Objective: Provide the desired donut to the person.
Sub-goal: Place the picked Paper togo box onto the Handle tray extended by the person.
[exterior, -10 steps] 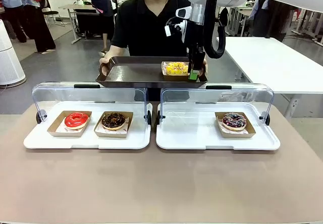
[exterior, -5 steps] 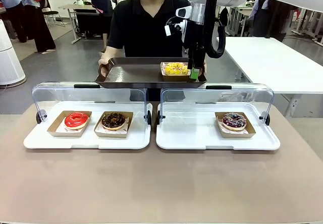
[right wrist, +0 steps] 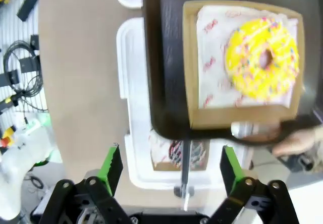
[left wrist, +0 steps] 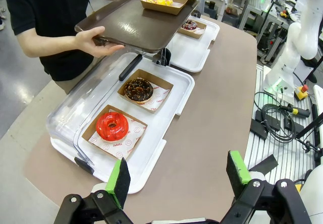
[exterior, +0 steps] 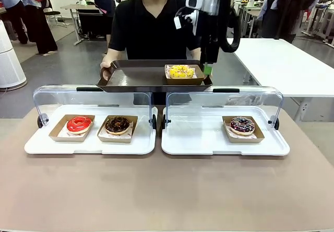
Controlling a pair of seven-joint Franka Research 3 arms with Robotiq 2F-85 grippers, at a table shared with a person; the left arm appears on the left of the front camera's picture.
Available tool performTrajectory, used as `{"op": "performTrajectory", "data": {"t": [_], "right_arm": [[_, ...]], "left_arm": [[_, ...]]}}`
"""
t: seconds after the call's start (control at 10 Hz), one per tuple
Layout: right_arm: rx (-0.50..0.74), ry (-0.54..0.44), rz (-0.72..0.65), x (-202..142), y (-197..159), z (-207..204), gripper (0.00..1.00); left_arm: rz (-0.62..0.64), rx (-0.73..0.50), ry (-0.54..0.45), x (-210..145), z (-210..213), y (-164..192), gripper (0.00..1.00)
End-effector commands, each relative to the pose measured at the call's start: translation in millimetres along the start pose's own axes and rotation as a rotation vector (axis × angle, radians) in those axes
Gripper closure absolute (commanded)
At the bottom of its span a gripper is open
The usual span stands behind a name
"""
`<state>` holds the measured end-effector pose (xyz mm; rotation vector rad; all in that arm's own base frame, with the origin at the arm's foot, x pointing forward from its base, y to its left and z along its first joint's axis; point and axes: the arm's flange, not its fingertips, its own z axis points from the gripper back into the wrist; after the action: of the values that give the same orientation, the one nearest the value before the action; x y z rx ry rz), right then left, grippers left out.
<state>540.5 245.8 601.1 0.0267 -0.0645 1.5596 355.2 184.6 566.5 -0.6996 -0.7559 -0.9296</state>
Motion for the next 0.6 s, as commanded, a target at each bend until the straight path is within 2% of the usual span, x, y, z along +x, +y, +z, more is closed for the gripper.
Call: {"op": "performTrajectory", "data": {"t": [0.0, 0.2, 0.5], "right_arm": [[-0.066, 0.037, -0.034, -62, 45, 18, 0.0], [-0.089, 0.003, -0.091, -122, 68, 30, 0.0], [-0.098, -0.083, -0.172, -185, 85, 11, 0.0]], "left_arm": [[-0.003, -0.002, -0.014, 0, 0, -1, 0.0], [-0.003, -0.002, -0.014, 0, 0, -1, 0.0], [-0.003, -0.002, -0.014, 0, 0, -1, 0.0]]}}
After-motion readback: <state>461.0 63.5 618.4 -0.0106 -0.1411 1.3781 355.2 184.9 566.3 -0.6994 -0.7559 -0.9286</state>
